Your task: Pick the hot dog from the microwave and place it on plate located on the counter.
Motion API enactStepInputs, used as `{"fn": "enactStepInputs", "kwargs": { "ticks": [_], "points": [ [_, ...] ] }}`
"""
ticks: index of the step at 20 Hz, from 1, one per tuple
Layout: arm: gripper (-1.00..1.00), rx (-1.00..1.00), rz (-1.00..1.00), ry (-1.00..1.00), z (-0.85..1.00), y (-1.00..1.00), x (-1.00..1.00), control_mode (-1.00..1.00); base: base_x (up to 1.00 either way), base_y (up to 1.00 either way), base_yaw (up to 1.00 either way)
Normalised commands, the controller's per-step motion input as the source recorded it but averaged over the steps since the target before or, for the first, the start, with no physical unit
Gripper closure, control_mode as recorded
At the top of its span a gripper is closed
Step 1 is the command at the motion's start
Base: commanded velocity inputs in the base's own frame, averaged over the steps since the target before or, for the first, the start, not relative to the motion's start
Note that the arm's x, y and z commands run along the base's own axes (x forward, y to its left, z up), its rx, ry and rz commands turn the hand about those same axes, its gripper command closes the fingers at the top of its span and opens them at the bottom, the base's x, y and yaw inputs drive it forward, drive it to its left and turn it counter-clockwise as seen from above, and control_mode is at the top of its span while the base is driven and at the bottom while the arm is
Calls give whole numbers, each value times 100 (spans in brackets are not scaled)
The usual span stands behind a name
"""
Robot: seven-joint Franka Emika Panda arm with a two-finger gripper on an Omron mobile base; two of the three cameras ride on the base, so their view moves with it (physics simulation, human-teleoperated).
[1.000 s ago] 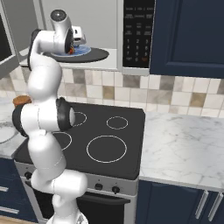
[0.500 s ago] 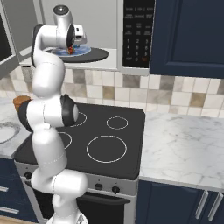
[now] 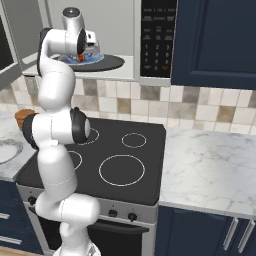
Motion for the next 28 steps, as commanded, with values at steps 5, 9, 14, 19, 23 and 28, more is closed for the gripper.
{"fn": "enactStepInputs", "kwargs": {
  "ticks": [5,9,14,19,23,28],
  "points": [
    [100,0,1,0,-7,0,3,-100,0,0,0],
    [100,0,1,0,0,0,0,-100,0,0,0],
    [100,0,0,0,0,0,-9,-100,0,0,0],
    [100,0,0,-5,0,0,-80,-100,0,0,0],
    [100,0,-3,-6,0,-9,-100,-100,0,0,0],
    [100,3,-7,-3,-6,-48,-100,-100,0,0,0]
  ]
}}
